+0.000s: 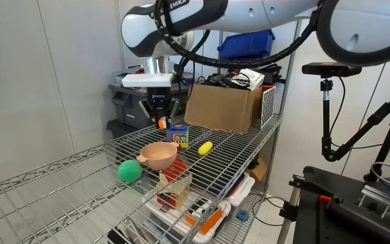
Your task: Remove the white and orange object from the top of the cube on the top shelf and place it inside the pink pot
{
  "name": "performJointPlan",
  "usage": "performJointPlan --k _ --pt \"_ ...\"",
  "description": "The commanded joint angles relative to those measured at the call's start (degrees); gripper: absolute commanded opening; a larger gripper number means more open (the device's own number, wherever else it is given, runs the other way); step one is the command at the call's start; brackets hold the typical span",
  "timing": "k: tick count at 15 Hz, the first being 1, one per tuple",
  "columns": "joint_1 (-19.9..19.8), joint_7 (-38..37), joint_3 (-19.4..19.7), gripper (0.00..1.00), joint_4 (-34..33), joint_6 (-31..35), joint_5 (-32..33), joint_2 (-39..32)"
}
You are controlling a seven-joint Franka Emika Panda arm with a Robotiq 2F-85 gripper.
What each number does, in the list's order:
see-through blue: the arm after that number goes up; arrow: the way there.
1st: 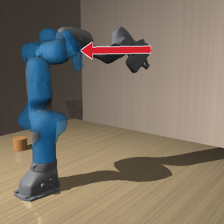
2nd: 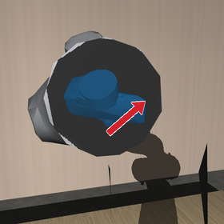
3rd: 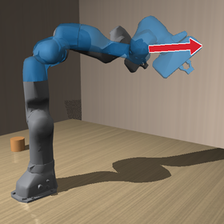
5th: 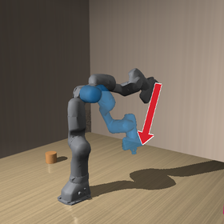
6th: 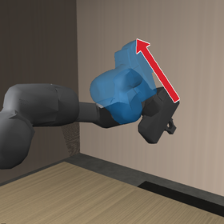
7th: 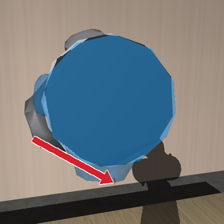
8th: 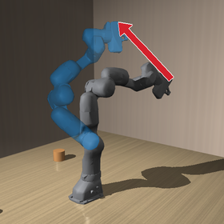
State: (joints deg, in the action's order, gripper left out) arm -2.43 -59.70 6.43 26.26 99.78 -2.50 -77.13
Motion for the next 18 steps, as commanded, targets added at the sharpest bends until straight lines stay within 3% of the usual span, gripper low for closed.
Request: performJointPlan --k 1,9,18 --pt "1.6 0.8 0.3 0.1 -2.1 -2.7 2.4 -2.0" --pt "3.3 5.7 -0.5 0.1 -2.2 -7.2 2.8 -5.4" --pt "3.8 8.9 0.2 0.1 -0.2 -3.2 3.4 -4.4"
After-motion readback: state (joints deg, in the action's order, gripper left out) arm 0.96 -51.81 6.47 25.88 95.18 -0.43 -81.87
